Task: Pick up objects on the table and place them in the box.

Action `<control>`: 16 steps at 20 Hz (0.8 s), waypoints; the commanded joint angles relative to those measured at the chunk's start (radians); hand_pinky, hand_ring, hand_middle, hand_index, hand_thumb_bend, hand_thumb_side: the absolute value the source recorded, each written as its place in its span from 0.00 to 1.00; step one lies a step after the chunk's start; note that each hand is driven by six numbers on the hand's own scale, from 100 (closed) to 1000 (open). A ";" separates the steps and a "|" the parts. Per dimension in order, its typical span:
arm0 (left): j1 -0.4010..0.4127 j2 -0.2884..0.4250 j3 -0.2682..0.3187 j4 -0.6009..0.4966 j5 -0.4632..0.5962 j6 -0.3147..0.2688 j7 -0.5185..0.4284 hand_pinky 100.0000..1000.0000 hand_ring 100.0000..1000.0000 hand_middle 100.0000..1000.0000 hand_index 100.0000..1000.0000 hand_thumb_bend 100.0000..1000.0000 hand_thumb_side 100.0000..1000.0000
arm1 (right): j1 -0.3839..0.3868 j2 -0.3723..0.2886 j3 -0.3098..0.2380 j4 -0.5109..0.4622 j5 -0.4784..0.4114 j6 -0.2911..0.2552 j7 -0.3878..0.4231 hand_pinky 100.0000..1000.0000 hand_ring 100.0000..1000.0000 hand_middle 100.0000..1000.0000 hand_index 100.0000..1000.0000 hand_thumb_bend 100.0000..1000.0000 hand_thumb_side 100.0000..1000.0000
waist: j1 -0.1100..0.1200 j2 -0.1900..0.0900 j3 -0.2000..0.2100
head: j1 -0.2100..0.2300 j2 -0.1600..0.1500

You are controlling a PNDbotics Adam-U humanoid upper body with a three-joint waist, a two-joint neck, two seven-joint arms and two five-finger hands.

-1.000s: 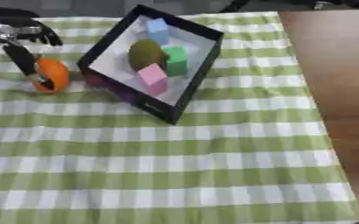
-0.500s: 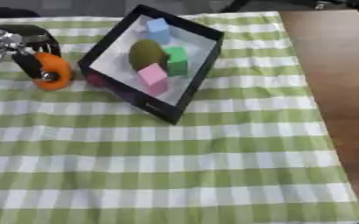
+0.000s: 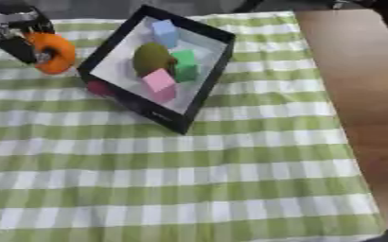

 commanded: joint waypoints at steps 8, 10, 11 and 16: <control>-0.097 -0.005 -0.006 -0.140 0.074 0.032 0.067 0.71 0.60 0.50 0.52 0.00 0.00 | -0.022 -0.022 -0.008 -0.004 -0.003 0.000 -0.002 0.95 0.74 0.64 0.74 0.40 0.17 | -0.001 -0.025 -0.009 | 0.001 -0.002; -0.097 -0.034 -0.004 -0.142 0.135 0.051 0.119 0.71 0.57 0.49 0.52 0.00 0.00 | -0.028 -0.018 -0.006 -0.006 -0.004 0.000 -0.001 0.95 0.74 0.64 0.74 0.40 0.17 | -0.004 -0.022 -0.017 | 0.005 -0.002; -0.098 -0.044 -0.009 -0.139 0.163 0.066 0.150 0.71 0.57 0.49 0.52 0.00 0.00 | -0.030 -0.017 -0.006 -0.006 -0.005 0.000 -0.001 0.95 0.74 0.64 0.74 0.40 0.17 | -0.005 -0.021 -0.019 | 0.005 -0.002; -0.096 -0.111 -0.051 -0.090 0.197 0.117 0.316 0.71 0.56 0.49 0.52 0.00 0.00 | -0.042 -0.010 -0.008 -0.009 -0.008 0.000 -0.005 0.95 0.74 0.64 0.74 0.40 0.17 | -0.008 -0.016 -0.029 | 0.009 -0.002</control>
